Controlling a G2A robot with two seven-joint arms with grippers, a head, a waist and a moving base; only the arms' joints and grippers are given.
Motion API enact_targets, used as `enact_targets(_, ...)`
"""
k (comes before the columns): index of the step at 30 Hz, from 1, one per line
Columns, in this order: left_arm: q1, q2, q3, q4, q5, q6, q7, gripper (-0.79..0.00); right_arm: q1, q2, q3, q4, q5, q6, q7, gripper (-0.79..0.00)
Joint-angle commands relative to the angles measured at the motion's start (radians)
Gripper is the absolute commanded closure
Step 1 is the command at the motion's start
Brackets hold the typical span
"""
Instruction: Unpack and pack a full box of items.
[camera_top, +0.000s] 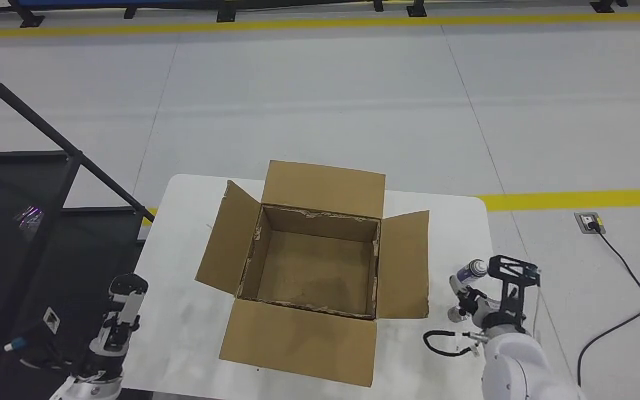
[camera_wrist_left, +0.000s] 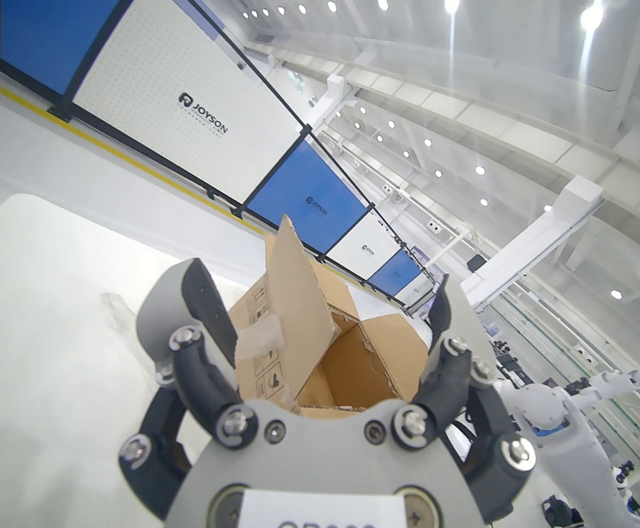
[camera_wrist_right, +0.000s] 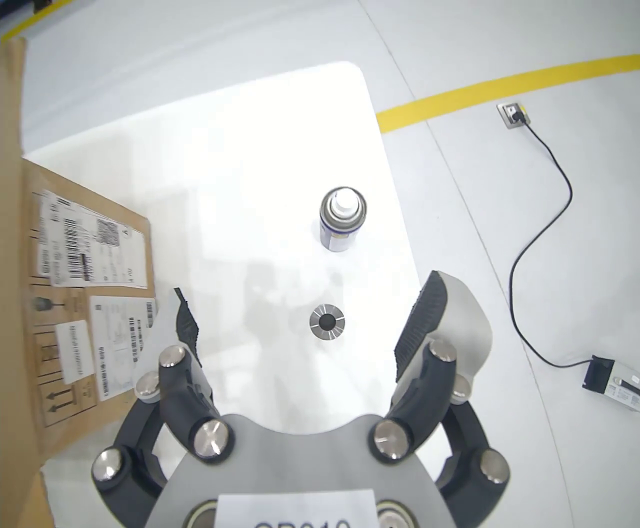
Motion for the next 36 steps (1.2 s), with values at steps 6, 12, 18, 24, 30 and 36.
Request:
enact_targets(6,-0.026,-0.002,0.019,0.073,0.014,0.021,-0.025,-0.785,-0.016,-0.011,-0.071,-0.103,-0.042,0.087,-0.096,-0.785)
enact_targets(12,-0.099,0.002,0.088,0.188,-0.124,0.027,-0.164,-0.785,-0.038,-0.018,-0.110,-0.154,-0.050,0.124,-0.166,-0.785)
enact_targets(18,-0.191,0.004,0.150,0.303,-0.229,0.097,-0.301,-0.785,-0.058,-0.023,-0.107,-0.160,-0.039,0.139,-0.190,-0.785)
enact_targets(24,-0.194,0.005,0.149,0.305,-0.222,0.098,-0.305,-0.785,-0.059,-0.023,-0.106,-0.160,-0.036,0.139,-0.188,-0.785)
enact_targets(30,-0.204,0.001,0.186,0.308,-0.288,0.132,-0.344,-0.785,-0.062,-0.023,-0.107,-0.158,-0.025,0.129,-0.204,-0.785)
enact_targets(36,-0.277,-0.009,0.253,0.403,-0.498,0.171,-0.451,-0.785,-0.090,-0.026,-0.099,-0.160,0.018,0.104,-0.276,-0.785)
